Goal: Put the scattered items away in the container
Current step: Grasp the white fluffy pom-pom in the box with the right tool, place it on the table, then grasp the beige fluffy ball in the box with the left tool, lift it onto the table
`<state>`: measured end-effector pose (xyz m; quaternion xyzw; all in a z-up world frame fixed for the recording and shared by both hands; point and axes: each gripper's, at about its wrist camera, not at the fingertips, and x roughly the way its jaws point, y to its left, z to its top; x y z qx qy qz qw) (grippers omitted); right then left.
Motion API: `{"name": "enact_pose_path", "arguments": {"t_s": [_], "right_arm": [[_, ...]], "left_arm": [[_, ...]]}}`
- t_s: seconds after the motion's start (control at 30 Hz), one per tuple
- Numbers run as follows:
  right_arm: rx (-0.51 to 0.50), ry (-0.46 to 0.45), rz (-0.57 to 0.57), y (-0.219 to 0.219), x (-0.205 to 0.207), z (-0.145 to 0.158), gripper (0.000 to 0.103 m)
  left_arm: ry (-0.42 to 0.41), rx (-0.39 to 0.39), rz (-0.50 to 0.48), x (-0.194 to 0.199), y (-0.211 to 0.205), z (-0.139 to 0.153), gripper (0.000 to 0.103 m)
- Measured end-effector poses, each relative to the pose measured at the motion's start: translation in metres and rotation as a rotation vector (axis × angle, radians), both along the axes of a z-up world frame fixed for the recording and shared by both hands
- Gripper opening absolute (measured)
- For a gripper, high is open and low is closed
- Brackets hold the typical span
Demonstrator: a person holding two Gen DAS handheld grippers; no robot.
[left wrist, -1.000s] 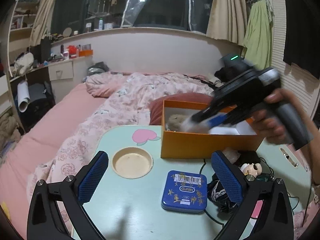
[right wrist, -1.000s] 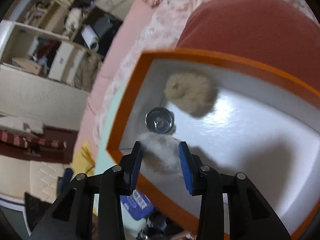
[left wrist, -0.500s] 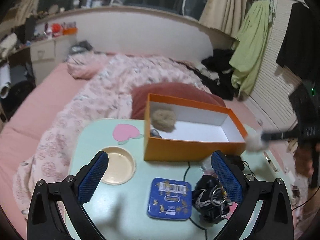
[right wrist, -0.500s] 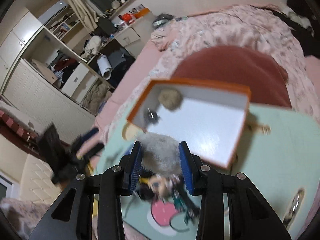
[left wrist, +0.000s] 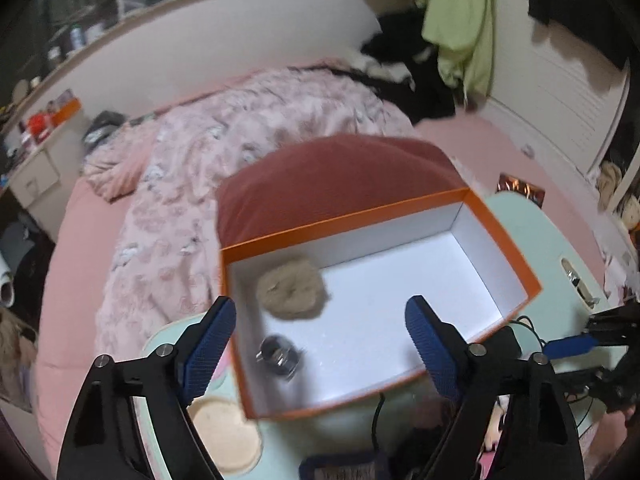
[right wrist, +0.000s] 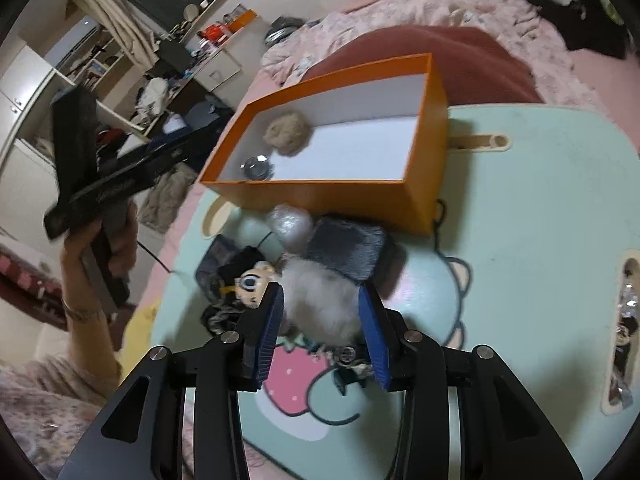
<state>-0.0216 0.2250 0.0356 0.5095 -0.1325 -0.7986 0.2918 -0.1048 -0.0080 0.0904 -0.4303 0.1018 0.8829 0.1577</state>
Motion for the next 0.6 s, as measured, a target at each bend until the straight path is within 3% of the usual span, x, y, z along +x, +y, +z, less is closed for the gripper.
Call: {"name": "enact_pose_path", "arguments": {"t_s": [0.2, 0.4, 0.47, 0.53, 0.6], "right_arm": [[0.039, 0.071, -0.054, 0.019, 0.011, 0.003, 0.045], [-0.004, 0.068, -0.088, 0.037, 0.009, 0.004, 0.045], [-0.013, 0.063, -0.093, 0.036, 0.007, 0.004, 0.045], [-0.018, 0.059, -0.093, 0.036, 0.007, 0.003, 0.045], [-0.021, 0.057, -0.092, 0.037, 0.008, 0.002, 0.045]], "left_arm": [[-0.063, -0.065, -0.010, -0.021, 0.014, -0.018, 0.079], [-0.106, -0.114, -0.017, -0.030, 0.021, -0.029, 0.079], [-0.121, -0.131, -0.019, -0.032, 0.025, -0.033, 0.074], [-0.138, -0.151, -0.017, -0.037, 0.027, -0.037, 0.060], [-0.158, -0.176, -0.009, -0.042, 0.029, -0.042, 0.057]]}}
